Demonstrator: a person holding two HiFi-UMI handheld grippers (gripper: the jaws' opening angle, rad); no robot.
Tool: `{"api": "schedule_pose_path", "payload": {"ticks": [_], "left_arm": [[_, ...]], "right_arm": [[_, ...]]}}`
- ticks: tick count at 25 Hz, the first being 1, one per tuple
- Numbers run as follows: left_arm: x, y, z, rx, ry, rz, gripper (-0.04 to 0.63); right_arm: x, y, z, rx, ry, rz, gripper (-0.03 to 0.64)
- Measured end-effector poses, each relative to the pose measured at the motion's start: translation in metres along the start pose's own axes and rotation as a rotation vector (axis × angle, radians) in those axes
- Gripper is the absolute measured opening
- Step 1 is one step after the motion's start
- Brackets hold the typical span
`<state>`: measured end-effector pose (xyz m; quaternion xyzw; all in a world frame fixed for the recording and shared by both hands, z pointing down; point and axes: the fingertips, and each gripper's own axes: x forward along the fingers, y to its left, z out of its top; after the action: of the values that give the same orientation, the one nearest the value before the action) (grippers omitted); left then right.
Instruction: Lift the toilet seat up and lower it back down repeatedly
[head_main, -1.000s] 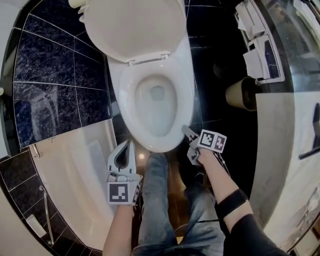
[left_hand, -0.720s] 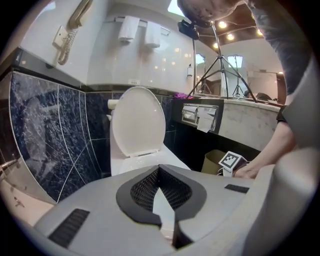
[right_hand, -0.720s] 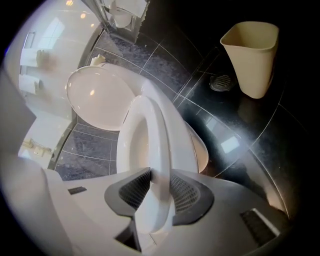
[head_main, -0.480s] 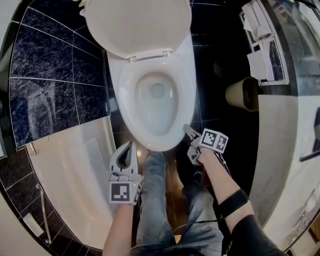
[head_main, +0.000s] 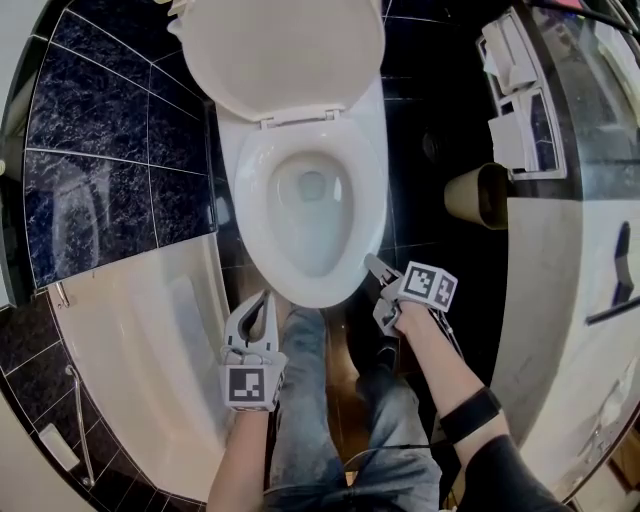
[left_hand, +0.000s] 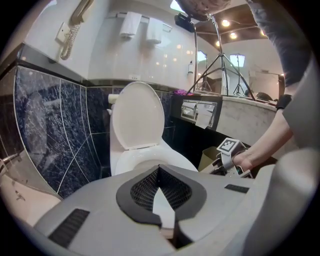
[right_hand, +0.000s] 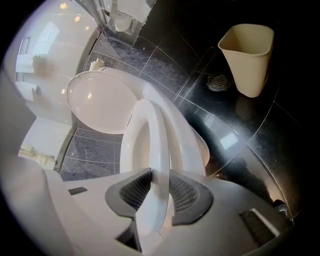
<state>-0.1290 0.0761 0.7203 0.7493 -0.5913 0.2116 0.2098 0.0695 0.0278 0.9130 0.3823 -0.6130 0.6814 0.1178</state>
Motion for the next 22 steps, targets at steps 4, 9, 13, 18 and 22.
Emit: {"api": "schedule_pose_path", "payload": {"ticks": [4,9,13,18,22], "left_arm": [[-0.017,-0.01,-0.032,0.008,0.069,-0.02,-0.008],[-0.053,-0.02,-0.106,0.045,0.22,-0.09,-0.008],[-0.037,-0.031,-0.143,0.006,0.268,-0.131,-0.008],[0.011,-0.056,-0.146,0.004,0.263,-0.206,-0.008],[0.035,-0.066,-0.127,0.008,0.211,-0.218,-0.008]], "right_arm": [[-0.013,0.017,0.003,0.013,0.012,0.012,0.126],[-0.03,0.039,0.008,0.029,0.017,0.027,0.124],[-0.037,0.05,0.012,0.07,0.008,0.053,0.121],[-0.038,0.057,0.012,0.111,-0.001,0.071,0.121],[-0.04,0.061,0.013,0.105,0.006,0.069,0.121]]}}
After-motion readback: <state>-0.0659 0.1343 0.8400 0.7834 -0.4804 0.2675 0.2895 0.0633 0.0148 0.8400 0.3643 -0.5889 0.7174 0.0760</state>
